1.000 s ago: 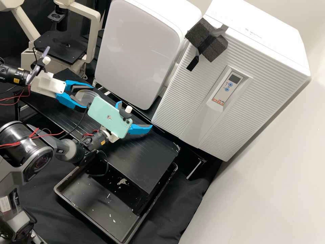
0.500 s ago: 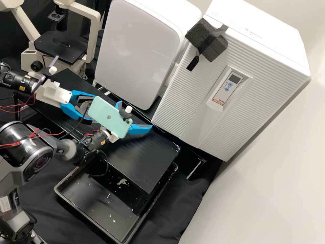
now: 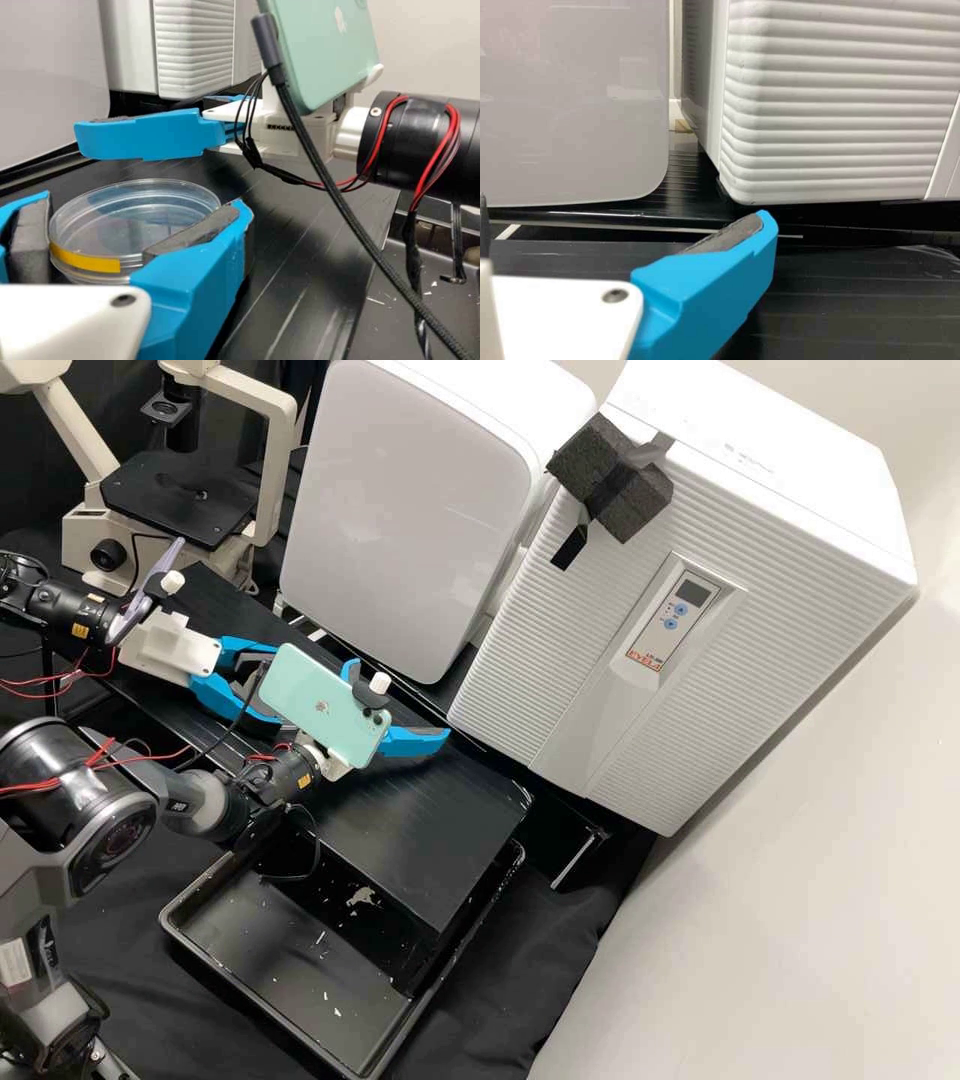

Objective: Place the petri dish on the bench

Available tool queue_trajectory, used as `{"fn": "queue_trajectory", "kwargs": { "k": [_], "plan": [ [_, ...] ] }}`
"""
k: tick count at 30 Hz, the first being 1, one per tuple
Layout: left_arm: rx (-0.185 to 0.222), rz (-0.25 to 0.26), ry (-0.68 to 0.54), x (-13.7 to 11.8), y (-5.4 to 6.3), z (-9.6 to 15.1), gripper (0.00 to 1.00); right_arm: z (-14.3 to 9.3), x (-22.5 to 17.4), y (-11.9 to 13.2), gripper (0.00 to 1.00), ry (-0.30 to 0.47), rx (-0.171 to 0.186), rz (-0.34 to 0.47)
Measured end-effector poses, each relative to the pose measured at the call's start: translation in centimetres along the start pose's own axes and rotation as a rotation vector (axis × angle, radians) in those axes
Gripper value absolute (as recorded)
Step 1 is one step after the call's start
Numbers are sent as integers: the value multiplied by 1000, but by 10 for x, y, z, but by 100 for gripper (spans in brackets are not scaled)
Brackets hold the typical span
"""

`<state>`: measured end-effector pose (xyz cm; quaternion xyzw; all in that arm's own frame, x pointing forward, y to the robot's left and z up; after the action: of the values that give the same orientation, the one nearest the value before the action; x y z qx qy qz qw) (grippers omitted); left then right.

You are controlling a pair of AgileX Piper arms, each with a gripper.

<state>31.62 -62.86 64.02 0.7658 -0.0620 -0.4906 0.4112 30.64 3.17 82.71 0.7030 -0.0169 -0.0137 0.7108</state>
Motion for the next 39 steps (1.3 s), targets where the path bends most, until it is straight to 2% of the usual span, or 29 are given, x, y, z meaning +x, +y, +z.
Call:
{"fn": "queue_trajectory", "kwargs": {
  "k": [7,17,23,30,32,34,38,39],
  "plan": [
    [6,4,9,2,-4,-3,100,0,0,0,100,0,0,0],
    [3,9,22,0,-2,-8,100,0,0,0,100,0,0,0],
    [4,12,38,-13,1,-12,100,0,0,0,100,0,0,0],
    [51,25,-48,-38,-1,0,100,0,0,0,100,0,0,0],
    [50,55,-70,-48,0,2,100,0,0,0,100,0,0,0],
    [68,94,-74,-58,3,3,100,0,0,0,100,0,0,0],
    [149,194,31,-82,5,-5,100,0,0,0,100,0,0,0],
    [159,221,73,-87,6,-9,100,0,0,0,100,0,0,0]
  ]
}}
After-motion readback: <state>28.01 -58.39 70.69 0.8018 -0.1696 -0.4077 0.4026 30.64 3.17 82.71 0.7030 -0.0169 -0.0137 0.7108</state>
